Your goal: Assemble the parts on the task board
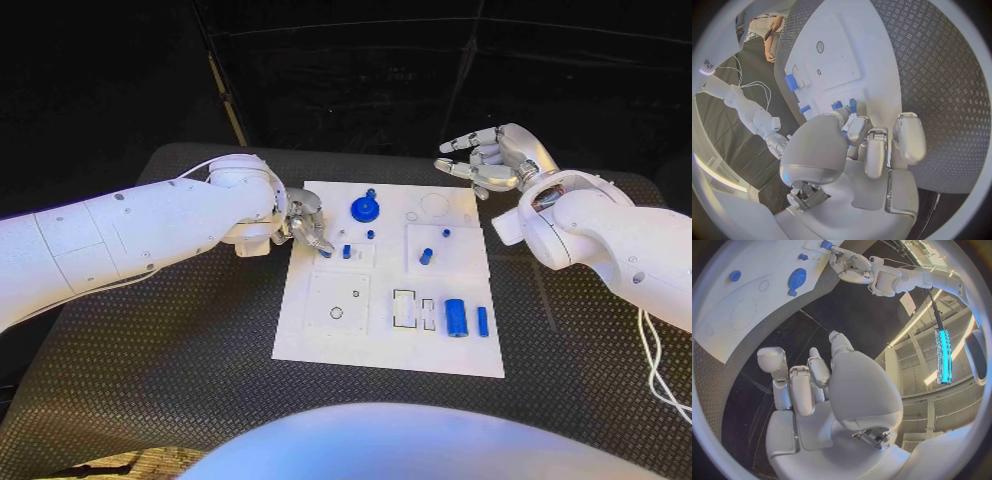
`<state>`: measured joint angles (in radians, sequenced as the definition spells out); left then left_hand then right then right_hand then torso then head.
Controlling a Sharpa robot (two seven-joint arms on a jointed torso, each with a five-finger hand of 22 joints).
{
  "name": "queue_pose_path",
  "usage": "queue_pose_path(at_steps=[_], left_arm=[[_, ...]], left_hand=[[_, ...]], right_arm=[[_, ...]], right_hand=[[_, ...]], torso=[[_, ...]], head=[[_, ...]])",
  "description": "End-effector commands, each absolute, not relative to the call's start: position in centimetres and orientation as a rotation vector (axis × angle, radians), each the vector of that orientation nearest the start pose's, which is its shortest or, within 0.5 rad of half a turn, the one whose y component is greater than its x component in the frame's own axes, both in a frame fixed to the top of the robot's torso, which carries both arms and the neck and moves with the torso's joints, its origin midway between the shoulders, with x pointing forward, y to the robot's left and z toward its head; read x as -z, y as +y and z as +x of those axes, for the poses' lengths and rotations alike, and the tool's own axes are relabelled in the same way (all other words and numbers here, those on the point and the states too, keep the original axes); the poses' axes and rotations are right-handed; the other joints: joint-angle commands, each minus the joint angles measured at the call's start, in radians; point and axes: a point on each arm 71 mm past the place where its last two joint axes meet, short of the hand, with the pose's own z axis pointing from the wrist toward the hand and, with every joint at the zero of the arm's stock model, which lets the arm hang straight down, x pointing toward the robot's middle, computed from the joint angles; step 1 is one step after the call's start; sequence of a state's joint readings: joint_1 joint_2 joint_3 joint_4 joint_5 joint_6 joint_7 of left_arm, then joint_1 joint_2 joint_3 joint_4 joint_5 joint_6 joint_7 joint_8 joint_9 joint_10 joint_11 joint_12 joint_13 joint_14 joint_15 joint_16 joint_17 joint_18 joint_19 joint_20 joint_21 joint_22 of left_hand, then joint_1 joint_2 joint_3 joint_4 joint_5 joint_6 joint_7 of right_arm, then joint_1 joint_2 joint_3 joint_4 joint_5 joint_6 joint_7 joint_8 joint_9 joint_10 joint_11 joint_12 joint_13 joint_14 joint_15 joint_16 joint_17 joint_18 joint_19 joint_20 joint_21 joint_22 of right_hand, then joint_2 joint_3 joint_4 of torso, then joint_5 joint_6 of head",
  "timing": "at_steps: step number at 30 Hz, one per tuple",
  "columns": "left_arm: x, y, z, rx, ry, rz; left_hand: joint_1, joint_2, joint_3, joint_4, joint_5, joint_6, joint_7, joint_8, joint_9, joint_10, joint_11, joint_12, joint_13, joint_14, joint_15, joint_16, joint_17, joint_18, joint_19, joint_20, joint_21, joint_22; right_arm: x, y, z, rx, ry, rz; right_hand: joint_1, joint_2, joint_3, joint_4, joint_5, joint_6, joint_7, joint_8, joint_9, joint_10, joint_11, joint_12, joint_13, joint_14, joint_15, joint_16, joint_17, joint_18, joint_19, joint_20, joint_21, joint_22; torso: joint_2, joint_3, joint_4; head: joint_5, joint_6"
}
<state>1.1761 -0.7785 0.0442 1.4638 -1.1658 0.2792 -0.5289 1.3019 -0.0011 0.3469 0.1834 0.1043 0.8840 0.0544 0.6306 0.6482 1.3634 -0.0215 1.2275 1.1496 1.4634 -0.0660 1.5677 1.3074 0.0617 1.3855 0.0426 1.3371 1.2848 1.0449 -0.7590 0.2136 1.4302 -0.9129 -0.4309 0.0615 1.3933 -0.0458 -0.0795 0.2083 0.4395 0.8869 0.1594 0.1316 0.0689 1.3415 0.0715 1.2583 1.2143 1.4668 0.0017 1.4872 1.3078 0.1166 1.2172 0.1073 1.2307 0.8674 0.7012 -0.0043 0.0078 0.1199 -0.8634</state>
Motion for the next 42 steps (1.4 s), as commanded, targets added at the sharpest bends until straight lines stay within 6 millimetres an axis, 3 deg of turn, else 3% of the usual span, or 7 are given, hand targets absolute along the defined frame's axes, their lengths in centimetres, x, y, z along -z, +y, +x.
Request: queue_pose_path(at_steps=[1,6,10,15,42], left_arm=[[22.0,20.3,48.7,0.350,2.388,-0.029],[21.9,20.2,48.7,0.354,2.382,-0.032],[21.8,20.0,48.8,0.354,2.362,-0.028],[21.8,19.7,48.8,0.352,2.346,-0.014],[22.2,19.1,48.7,0.334,2.414,0.061]], left_hand=[[0.008,-0.002,0.095,-0.085,0.002,0.001,-0.006,0.003,0.004,0.001,0.000,-0.006,-0.003,0.107,-0.007,0.003,0.263,0.012,0.000,-0.002,-0.005,0.001],[0.004,-0.014,0.115,-0.092,0.002,0.001,-0.006,0.004,0.007,0.002,-0.001,-0.007,-0.004,0.107,-0.007,0.003,0.263,0.012,0.001,-0.002,-0.004,0.002],[0.002,-0.045,0.156,-0.112,0.001,0.006,-0.007,0.004,0.011,0.006,-0.002,-0.006,-0.004,0.107,-0.007,0.003,0.263,0.011,0.005,-0.003,0.000,0.010],[0.002,-0.065,0.178,-0.121,0.000,0.012,-0.009,0.001,0.012,0.011,-0.003,-0.004,-0.002,0.107,-0.008,0.003,0.263,0.010,0.008,-0.003,0.003,0.014],[0.002,-0.084,0.200,-0.128,0.000,0.018,-0.009,-0.004,0.010,0.012,-0.004,-0.008,-0.006,0.107,-0.008,0.003,0.263,0.009,0.008,-0.003,0.003,0.016]], right_arm=[[17.0,-19.9,51.0,-1.064,1.499,0.491],[17.0,-19.9,51.0,-1.065,1.499,0.491],[17.0,-19.9,51.0,-1.065,1.499,0.492],[17.0,-19.8,51.0,-1.066,1.499,0.492],[17.1,-19.9,51.0,-1.066,1.503,0.492]], right_hand=[[-0.002,0.009,-0.003,-0.002,0.004,0.003,0.001,0.007,0.000,0.005,-0.001,0.003,0.000,0.067,-0.007,-0.002,0.096,0.013,0.001,-0.005,-0.006,0.000],[-0.002,0.009,-0.003,-0.002,0.004,0.003,0.001,0.007,0.000,0.005,-0.001,0.003,0.000,0.067,-0.007,-0.002,0.096,0.013,0.001,-0.005,-0.006,0.000],[-0.003,0.010,-0.003,-0.001,0.006,0.003,0.001,0.007,0.000,0.006,-0.001,0.003,0.001,0.067,-0.007,-0.002,0.097,0.013,0.002,-0.005,-0.005,0.001],[-0.003,0.010,-0.003,-0.001,0.006,0.003,0.001,0.007,0.000,0.006,-0.001,0.003,0.001,0.067,-0.007,-0.002,0.097,0.013,0.002,-0.005,-0.005,0.001],[-0.003,0.010,-0.003,-0.001,0.006,0.003,0.001,0.007,0.000,0.006,-0.001,0.003,0.001,0.067,-0.007,-0.002,0.097,0.013,0.002,-0.005,-0.005,0.001]], torso=[[0.000,-0.0003,-0.0003],[0.000,0.0004,-0.0004],[0.001,0.0000,0.0000],[0.001,0.0006,-0.0003],[0.000,0.0008,0.0000]], head=[[0.000,0.000],[0.001,0.001],[0.001,0.002],[0.001,0.000],[-0.002,-0.007]])
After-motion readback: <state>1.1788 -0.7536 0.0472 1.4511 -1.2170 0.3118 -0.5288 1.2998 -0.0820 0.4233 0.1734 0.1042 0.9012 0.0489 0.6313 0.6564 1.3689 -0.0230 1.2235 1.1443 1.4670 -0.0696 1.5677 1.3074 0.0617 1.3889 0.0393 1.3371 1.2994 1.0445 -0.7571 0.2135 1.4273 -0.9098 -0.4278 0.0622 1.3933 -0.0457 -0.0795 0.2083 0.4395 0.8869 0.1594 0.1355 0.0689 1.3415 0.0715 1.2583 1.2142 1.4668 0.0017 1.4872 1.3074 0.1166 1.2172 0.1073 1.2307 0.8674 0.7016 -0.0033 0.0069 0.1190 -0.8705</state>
